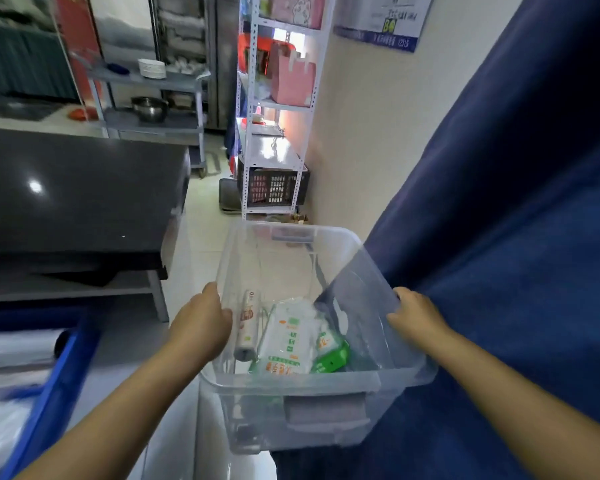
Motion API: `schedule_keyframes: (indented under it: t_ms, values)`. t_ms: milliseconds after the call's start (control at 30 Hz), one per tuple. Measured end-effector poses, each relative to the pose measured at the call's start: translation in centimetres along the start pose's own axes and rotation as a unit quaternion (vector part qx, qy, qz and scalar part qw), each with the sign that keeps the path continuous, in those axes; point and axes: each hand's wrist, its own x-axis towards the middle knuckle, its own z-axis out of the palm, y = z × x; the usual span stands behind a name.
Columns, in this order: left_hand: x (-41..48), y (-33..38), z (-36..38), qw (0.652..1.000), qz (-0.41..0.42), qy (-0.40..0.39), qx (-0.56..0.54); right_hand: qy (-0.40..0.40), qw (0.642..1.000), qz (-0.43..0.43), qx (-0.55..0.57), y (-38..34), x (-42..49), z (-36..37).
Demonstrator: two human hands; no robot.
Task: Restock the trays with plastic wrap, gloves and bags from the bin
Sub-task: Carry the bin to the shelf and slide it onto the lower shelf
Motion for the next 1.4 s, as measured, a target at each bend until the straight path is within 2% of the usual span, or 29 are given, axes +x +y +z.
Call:
schedule_keyframes:
  t_ms: [167,500,700,1000,1400]
  values:
    - [6.3,-0.4,2.4,1.000,-0.028,-0.006,-0.010,-0.037,0.999,0.007,0.002,-1.4,7.3,2.4]
    - [16.4,-0.5,5.8,0.994,-0.102,-0.008,-0.044,-0.133,0.986,0.052,0.089,-4.1,22.4,5.9]
    - [25.0,0.9,9.8,0.987,-0.153,0.013,-0.041,-0.135,0.976,0.064,0.156,-4.1,32.8,8.9]
    - [39.1,3.3,12.5,0.966,-0.237,0.023,-0.102,-0.131,0.946,0.062,0.289,-6.7,48.9,9.7]
    - [59.4,-1.2,13.2,0.921,-0.317,0.102,-0.204,-0.167,0.915,0.073,0.359,-16.9,67.2,15.2]
